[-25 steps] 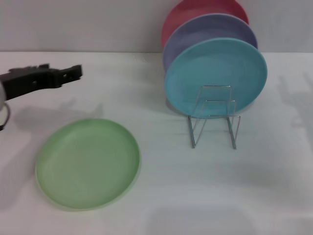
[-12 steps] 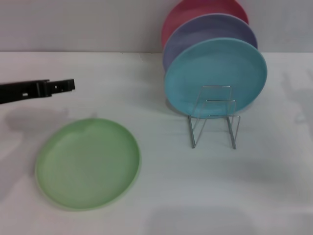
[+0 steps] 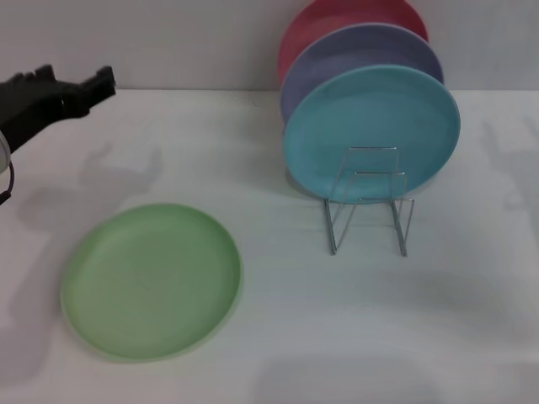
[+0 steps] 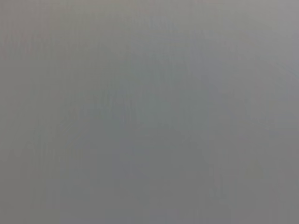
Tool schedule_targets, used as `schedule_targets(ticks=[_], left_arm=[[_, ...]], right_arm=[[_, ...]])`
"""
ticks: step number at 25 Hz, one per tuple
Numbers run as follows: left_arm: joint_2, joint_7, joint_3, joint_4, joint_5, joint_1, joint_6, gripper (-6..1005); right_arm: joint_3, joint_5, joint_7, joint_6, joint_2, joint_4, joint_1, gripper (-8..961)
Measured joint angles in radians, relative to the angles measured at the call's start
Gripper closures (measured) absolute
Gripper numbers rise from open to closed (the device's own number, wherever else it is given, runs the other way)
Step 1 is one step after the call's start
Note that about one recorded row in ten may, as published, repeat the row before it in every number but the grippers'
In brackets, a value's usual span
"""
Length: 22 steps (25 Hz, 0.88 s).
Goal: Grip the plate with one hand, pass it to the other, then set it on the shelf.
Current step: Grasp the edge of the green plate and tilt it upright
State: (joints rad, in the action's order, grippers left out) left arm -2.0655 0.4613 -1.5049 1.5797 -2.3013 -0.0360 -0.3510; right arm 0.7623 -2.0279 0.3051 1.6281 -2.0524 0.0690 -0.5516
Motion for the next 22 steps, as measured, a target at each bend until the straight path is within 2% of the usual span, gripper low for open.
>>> schedule_targets(ticks=[2, 6, 9, 12, 13, 15, 17, 18, 19, 22], left_arm=[[0.001, -0.003, 0.005, -0.003, 0.000, -0.003, 0.008, 159], [0.002, -0.021, -0.032, 0.014, 0.000, -0.022, -0.099, 159], [0.002, -0.063, -0.095, 0.041, -0.005, -0.049, -0.253, 159], [0.004, -0.118, -0.186, 0.071, -0.016, -0.089, -0.474, 159], [0.004, -0.159, -0.232, 0.091, -0.046, -0.115, -0.604, 159], [0.004, -0.179, -0.244, 0.101, -0.067, -0.124, -0.653, 159], [0.004, -0.239, -0.265, 0.126, -0.150, -0.150, -0.767, 160], [0.004, -0.294, -0.270, 0.145, -0.239, -0.174, -0.864, 160], [0.004, -0.294, -0.270, 0.145, -0.239, -0.174, -0.864, 160], [0.003, -0.343, -0.271, 0.154, -0.328, -0.209, -0.982, 160]], right_arm=[[0.000, 0.000, 0.000, 0.000, -0.001, 0.000, 0.000, 237], [0.000, 0.000, 0.000, 0.003, -0.004, 0.000, 0.003, 237], [0.000, 0.000, 0.000, 0.004, -0.006, 0.000, 0.008, 237], [0.001, 0.000, 0.000, 0.005, -0.007, -0.002, 0.011, 237], [0.001, 0.000, 0.000, 0.006, -0.008, -0.004, 0.014, 237], [0.002, 0.000, 0.000, 0.006, -0.008, -0.004, 0.015, 237], [0.002, 0.000, 0.000, 0.006, -0.008, -0.004, 0.017, 237], [0.002, 0.000, 0.000, 0.006, -0.008, -0.005, 0.017, 237], [0.002, 0.000, 0.000, 0.006, -0.008, -0.005, 0.017, 237], [0.002, 0.000, 0.000, 0.007, -0.006, -0.005, 0.017, 237]])
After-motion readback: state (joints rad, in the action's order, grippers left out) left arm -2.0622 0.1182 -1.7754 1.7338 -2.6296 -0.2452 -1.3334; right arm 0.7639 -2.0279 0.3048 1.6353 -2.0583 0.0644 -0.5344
